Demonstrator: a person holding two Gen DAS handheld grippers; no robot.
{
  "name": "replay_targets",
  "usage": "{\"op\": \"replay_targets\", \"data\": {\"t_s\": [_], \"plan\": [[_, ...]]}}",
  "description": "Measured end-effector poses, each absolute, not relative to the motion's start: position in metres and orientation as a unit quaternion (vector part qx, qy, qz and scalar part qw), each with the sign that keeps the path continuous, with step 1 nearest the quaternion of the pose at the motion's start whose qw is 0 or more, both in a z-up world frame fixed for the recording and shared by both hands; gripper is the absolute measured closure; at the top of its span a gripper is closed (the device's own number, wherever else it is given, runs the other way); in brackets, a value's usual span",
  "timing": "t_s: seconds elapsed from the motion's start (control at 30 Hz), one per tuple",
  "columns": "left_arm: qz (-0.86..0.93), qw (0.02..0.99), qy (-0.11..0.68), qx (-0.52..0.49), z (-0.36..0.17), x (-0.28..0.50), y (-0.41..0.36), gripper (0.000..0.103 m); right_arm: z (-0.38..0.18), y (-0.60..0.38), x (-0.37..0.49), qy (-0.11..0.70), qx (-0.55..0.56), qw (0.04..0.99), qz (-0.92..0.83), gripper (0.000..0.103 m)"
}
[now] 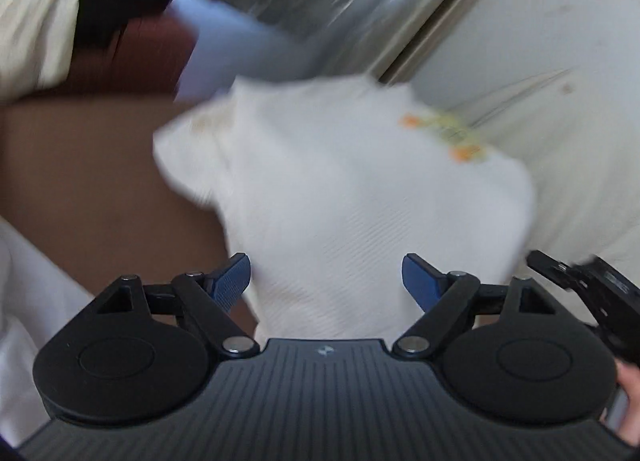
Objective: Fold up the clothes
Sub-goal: 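Carry the folded robe with both grippers onto the stack of folded clothes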
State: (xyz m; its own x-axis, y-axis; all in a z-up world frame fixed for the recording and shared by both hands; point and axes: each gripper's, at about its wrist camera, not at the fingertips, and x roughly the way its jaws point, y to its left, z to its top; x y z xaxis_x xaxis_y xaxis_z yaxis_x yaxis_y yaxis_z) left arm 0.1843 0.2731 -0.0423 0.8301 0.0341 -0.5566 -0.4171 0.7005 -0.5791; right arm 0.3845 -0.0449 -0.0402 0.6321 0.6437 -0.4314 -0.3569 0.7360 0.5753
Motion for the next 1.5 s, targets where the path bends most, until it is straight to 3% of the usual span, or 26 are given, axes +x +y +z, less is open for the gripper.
{"op": "replay_targets", "data": {"t_s": [0.2, 0.4, 0.43, 0.47, 0.5, 0.6, 0.67, 0.8, 0.83, 0.93, 0.97, 1.03, 1.17, 1.23, 1.33, 1.5], "plan": [[0.126, 0.898, 0.280, -0.316, -0.042, 0.206, 0.273, 0.019, -0.043, -0.037, 0.401, 0.305, 0.238, 0.864, 0.322, 0.036], [0.157, 0.876, 0.262, -0.374, -0.046, 0.187, 0.308, 0.020, -0.041, 0.003, 0.453, 0.292, 0.249, 0.882, 0.273, 0.032], [0.146, 0.871, 0.260, -0.390, -0.052, 0.183, 0.315, 0.021, -0.040, 0.011, 0.458, 0.285, 0.238, 0.891, 0.261, 0.040], [0.132, 0.867, 0.258, -0.406, -0.056, 0.179, 0.320, 0.021, -0.039, 0.019, 0.463, 0.278, 0.227, 0.899, 0.250, 0.074], [0.120, 0.863, 0.254, -0.421, -0.060, 0.176, 0.323, 0.022, -0.028, 0.034, 0.465, 0.273, 0.171, 0.914, 0.247, 0.080], [0.124, 0.881, 0.221, -0.398, -0.047, 0.172, 0.315, 0.023, 0.015, 0.077, 0.459, 0.208, -0.002, 0.944, 0.255, 0.087], [0.129, 0.898, 0.226, -0.354, -0.037, 0.177, 0.304, 0.021, 0.048, 0.081, 0.463, 0.178, 0.020, 0.952, 0.248, 0.087], [0.126, 0.897, 0.300, -0.298, -0.043, 0.203, 0.281, 0.021, 0.047, 0.059, 0.489, 0.208, 0.073, 0.966, 0.134, 0.083], [0.121, 0.894, 0.310, -0.301, -0.048, 0.207, 0.278, 0.021, 0.031, 0.053, 0.502, 0.258, 0.065, 0.957, 0.116, 0.078], [0.127, 0.882, 0.323, -0.318, -0.061, 0.215, 0.277, 0.021, -0.007, 0.021, 0.518, 0.354, 0.105, 0.924, 0.099, 0.058], [0.135, 0.882, 0.324, -0.314, -0.061, 0.216, 0.277, 0.021, -0.012, 0.009, 0.515, 0.348, 0.126, 0.923, 0.103, 0.047], [0.149, 0.887, 0.315, -0.302, -0.057, 0.215, 0.275, 0.021, -0.010, 0.000, 0.505, 0.318, 0.092, 0.938, 0.099, 0.037], [0.145, 0.913, 0.244, -0.292, -0.030, 0.201, 0.270, 0.021, 0.016, 0.021, 0.478, 0.201, -0.088, 0.973, 0.071, 0.039], [0.133, 0.925, 0.214, -0.285, -0.014, 0.199, 0.265, 0.021, 0.029, 0.017, 0.445, 0.149, -0.058, 0.976, 0.150, 0.039], [0.096, 0.933, 0.197, -0.286, -0.002, 0.206, 0.255, 0.021, 0.025, 0.016, 0.407, 0.147, -0.021, 0.944, 0.294, 0.040], [0.095, 0.905, 0.276, -0.309, -0.036, 0.238, 0.246, 0.020, -0.048, 0.052, 0.402, 0.194, -0.137, 0.928, 0.286, 0.040]]}}
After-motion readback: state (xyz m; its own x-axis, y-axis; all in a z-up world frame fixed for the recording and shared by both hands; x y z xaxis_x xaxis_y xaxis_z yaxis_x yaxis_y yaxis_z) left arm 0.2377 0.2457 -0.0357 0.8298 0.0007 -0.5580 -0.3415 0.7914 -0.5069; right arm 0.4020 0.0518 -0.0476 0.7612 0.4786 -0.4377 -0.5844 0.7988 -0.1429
